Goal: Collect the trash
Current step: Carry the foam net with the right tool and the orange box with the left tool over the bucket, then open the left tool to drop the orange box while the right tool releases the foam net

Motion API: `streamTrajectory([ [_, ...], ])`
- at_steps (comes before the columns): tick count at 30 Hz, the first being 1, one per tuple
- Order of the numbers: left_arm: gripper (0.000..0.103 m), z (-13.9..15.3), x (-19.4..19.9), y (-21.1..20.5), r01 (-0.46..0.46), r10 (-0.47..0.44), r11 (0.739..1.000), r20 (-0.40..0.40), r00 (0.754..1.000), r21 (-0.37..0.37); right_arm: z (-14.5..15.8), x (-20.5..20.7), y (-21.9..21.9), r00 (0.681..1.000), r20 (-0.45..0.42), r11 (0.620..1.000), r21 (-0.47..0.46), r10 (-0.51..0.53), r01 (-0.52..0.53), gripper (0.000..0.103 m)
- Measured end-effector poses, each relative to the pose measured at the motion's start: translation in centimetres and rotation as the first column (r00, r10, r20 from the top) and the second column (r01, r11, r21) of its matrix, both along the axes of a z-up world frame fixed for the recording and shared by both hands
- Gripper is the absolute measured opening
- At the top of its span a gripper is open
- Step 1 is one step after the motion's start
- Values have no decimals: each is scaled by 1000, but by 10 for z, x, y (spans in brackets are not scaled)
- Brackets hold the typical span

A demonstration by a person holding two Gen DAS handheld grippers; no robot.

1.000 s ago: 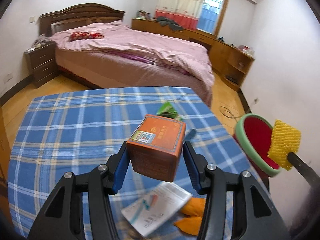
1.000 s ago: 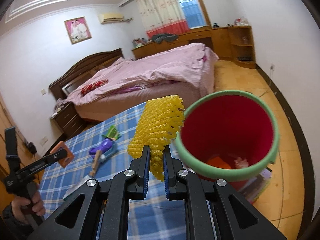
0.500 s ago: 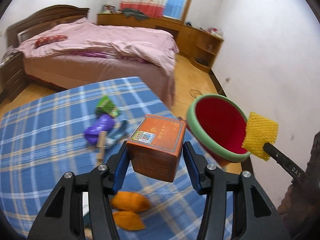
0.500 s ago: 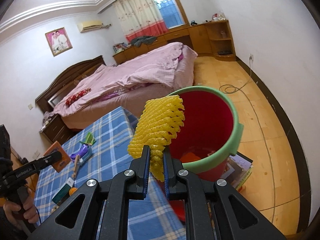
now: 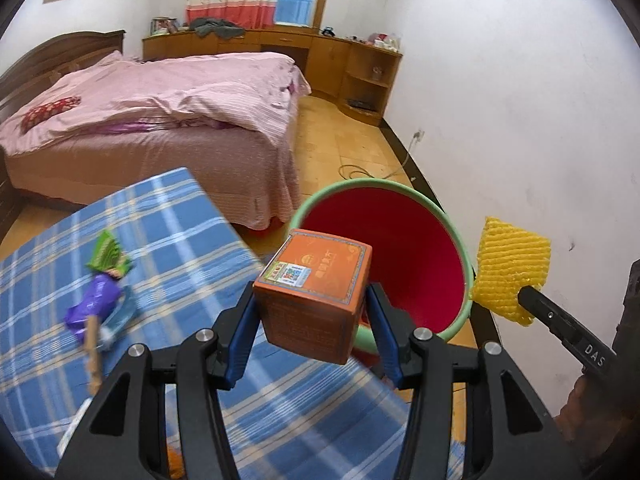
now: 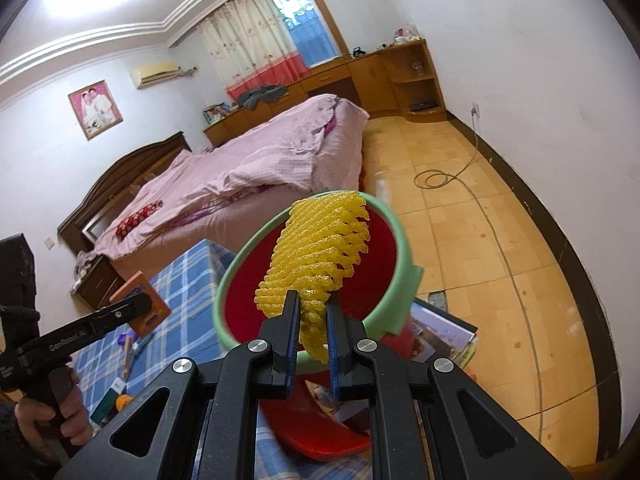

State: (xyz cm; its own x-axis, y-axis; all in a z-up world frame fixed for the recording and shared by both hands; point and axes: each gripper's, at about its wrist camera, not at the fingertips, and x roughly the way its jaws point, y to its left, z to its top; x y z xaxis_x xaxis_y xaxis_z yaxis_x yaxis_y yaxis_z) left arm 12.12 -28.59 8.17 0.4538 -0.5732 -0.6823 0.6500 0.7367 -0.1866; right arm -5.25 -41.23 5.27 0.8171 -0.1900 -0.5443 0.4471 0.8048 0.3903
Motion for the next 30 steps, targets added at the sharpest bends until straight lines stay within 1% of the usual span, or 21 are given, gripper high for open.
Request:
streamTrajectory([
  [5, 53, -16, 7, -31, 32, -32, 999, -18, 999, 15, -9, 3, -12, 1000, -13, 1000, 13, -8, 8, 13],
  [11, 53, -32, 14, -54, 44, -44, 998, -21, 999, 34, -21, 11, -22, 999, -37, 1000, 23, -2, 2, 13],
  [22, 53, -54, 27, -69, 57, -56, 997, -27, 998, 57, -38, 37, -35, 997, -75, 999, 39, 13, -10, 13],
  [28, 53, -57, 29, -70, 58, -55, 997, -47, 997, 58, -44, 47, -41, 996, -94, 999, 53, 8, -3, 16],
  [30, 53, -55, 28, -69, 53, -50, 997, -47, 998, 55, -46, 47, -41, 996, -94, 998, 62, 9, -4, 21],
])
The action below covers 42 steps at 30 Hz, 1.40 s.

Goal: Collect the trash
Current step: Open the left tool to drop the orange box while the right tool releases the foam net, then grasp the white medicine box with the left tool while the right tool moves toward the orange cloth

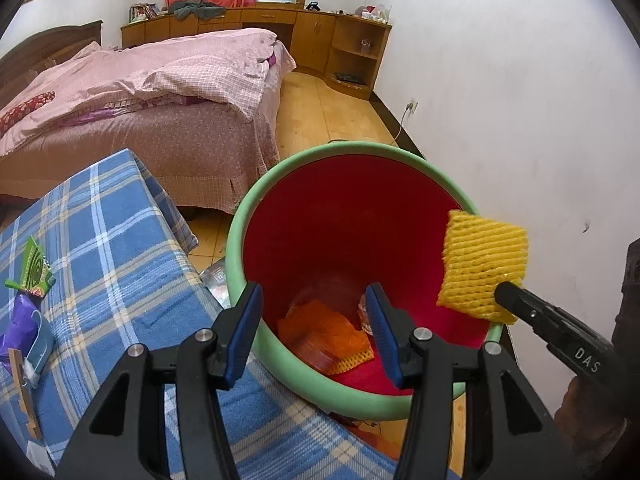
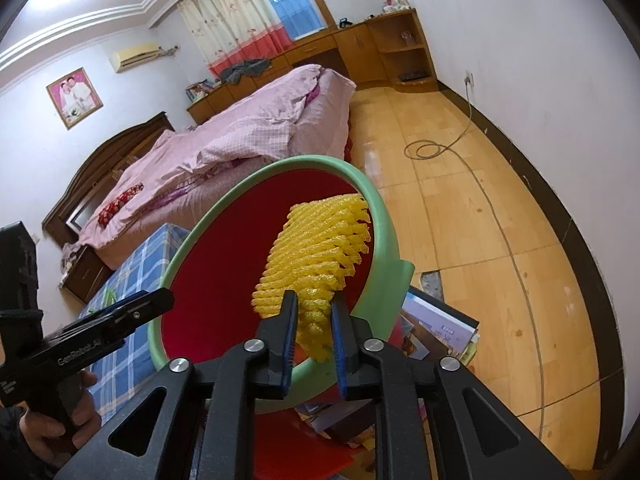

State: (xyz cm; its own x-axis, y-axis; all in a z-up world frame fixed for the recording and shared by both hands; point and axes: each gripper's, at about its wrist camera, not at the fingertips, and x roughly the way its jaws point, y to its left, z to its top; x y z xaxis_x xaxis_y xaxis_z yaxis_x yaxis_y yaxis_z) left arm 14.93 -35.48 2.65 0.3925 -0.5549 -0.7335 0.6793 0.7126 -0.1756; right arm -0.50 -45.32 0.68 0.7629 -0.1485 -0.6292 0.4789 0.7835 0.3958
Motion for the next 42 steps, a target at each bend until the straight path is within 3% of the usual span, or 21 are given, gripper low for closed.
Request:
streamTrajectory([
  [7, 53, 11, -4, 11, -23, 23, 1000, -2, 1000, -14, -2, 0, 0, 1000, 19, 1000, 18, 12, -12, 32],
  [9, 53, 15, -6, 17, -31, 31, 999, -10, 999, -20, 0, -2, 2, 1000, 24, 1000, 22, 13, -14, 39],
  [14, 53, 23, -15, 32, -44, 44, 998, -14, 999, -34, 7, -12, 10, 999, 38, 1000, 12, 12, -12, 42],
  [23, 53, 39, -37, 73, -76, 76, 996, -7, 997, -42, 18, -23, 32, 996, 77, 998, 37, 39, -42, 58],
  [33, 53, 51, -48, 137, -171, 172, 984, 12, 985, -39, 26, -20, 73, 991, 70, 993, 30, 112, -114, 61],
  [42, 54, 43, -46, 201, -281, 281, 960, 5, 960, -16, 28, -14, 110, 983, 48, 983, 23, 179, -180, 63],
])
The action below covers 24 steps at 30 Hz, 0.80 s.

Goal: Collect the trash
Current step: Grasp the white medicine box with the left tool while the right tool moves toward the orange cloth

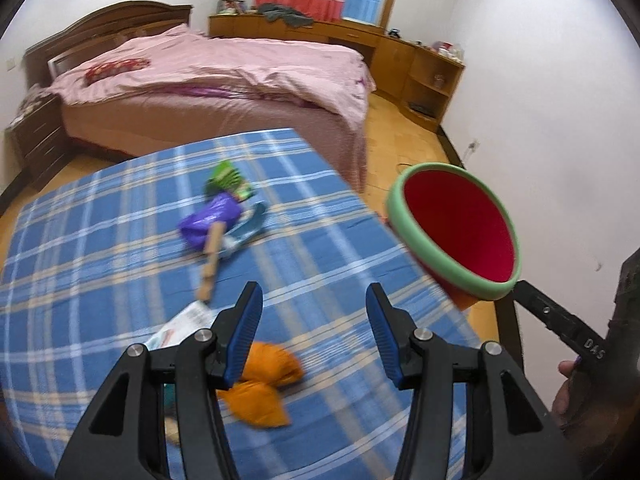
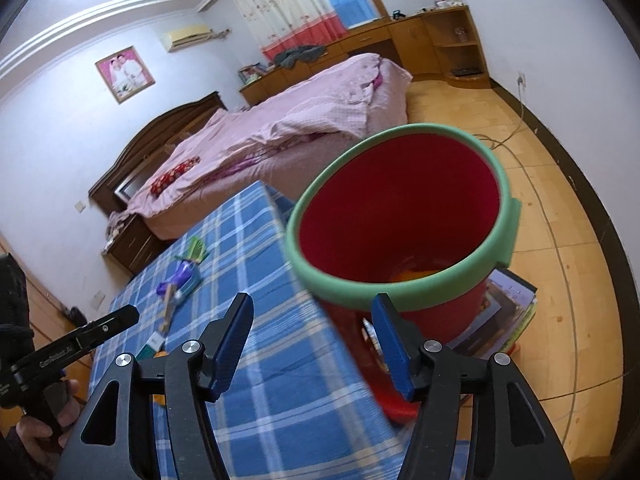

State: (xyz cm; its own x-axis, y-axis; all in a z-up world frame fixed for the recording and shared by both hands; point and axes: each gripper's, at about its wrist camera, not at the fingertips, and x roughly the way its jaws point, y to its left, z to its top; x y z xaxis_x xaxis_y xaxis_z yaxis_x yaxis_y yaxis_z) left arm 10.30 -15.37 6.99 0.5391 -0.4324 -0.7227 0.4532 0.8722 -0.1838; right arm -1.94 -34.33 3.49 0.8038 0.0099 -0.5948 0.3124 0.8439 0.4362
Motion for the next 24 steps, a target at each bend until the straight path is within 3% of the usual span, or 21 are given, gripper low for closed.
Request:
streamTrajectory([
  [8, 54, -16, 9, 51, -86, 86, 996, -22, 996, 37, 2, 6, 31, 999, -16, 999, -30, 44, -44, 66],
  [10, 61, -23, 12, 56, -68, 70, 996, -33, 997, 61, 1, 9, 35, 998, -24, 998, -30, 55, -56, 66],
  [20, 61, -56, 34, 69, -78, 87, 976, -35, 996, 202, -6, 15, 52, 994, -54, 995, -35, 91, -93, 67],
  [24, 64, -59, 40, 71, -71, 79, 980, -36, 996, 187, -8, 16, 52, 994, -64, 995, -34, 87, -90, 67],
])
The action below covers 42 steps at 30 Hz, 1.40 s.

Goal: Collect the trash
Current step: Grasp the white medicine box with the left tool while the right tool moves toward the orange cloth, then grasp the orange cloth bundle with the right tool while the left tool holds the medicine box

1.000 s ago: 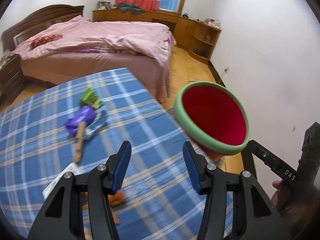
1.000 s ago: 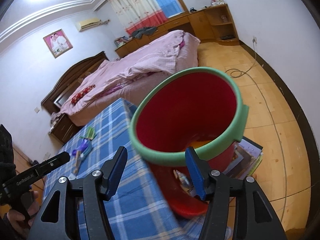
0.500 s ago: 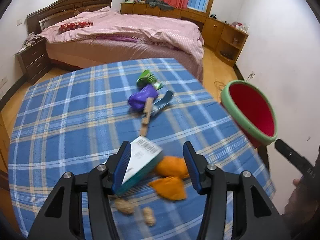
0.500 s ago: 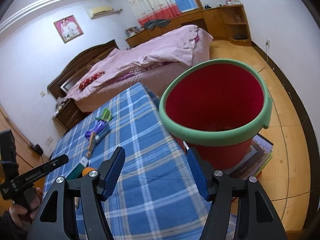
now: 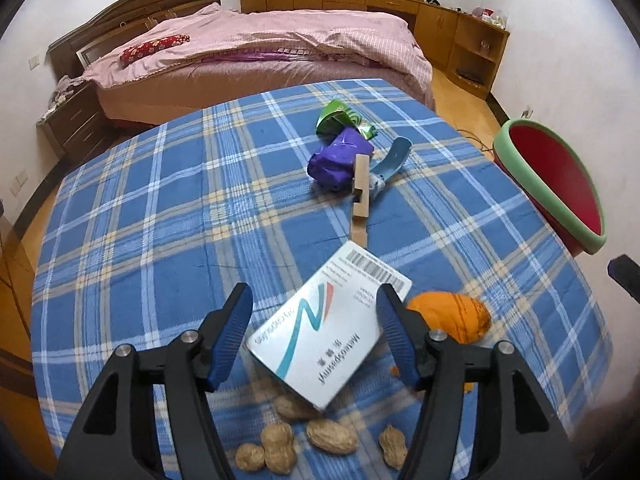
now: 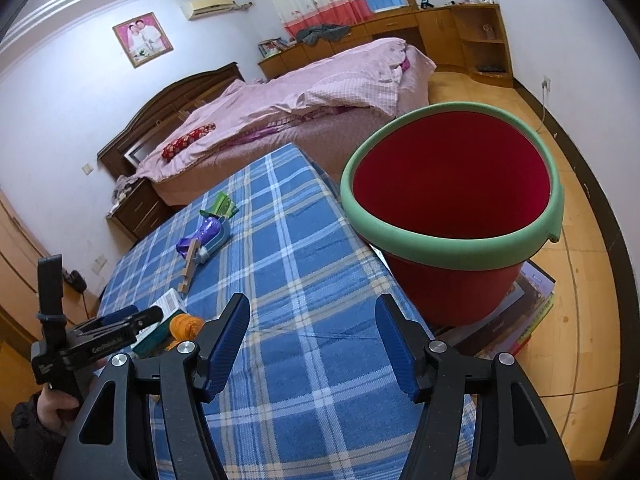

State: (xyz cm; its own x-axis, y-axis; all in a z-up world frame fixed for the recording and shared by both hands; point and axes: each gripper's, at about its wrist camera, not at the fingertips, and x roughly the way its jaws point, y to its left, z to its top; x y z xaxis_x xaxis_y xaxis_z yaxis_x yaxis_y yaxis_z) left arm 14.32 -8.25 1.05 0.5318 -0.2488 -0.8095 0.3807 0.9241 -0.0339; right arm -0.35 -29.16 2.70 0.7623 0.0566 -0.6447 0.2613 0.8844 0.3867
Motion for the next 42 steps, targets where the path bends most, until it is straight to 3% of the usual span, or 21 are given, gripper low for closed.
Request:
streamTrajectory([
  [7, 65, 0, -3, -6, 68, -68, 998, -25, 997, -7, -3, 1, -1, 1000, -10, 1000, 4, -2, 2, 67],
  [14, 66, -12, -5, -11, 86, -84, 996, -59, 995, 38, -6, 2, 1, 1000, -17, 1000, 12, 7, -7, 67],
  [20, 63, -16, 0, -6, 49, -51, 998, -75, 996, -24, -7, 2, 4, 1000, -20, 1000, 14, 16, -16, 67],
  [25, 56, -13, 1, 6, -21, 16, 997, -69, 998, -76, -9, 5, 10, 999, -26, 999, 11, 33, -33, 67],
  [33, 56, 7, -7, 43, -166, 165, 972, -24, 986, -167, -11, 22, 31, 995, -43, 996, 3, 94, -94, 67],
  [42, 56, 12, -17, 77, -287, 289, 946, -7, 957, -148, -20, 49, 82, 973, -77, 975, -2, 219, -220, 67],
])
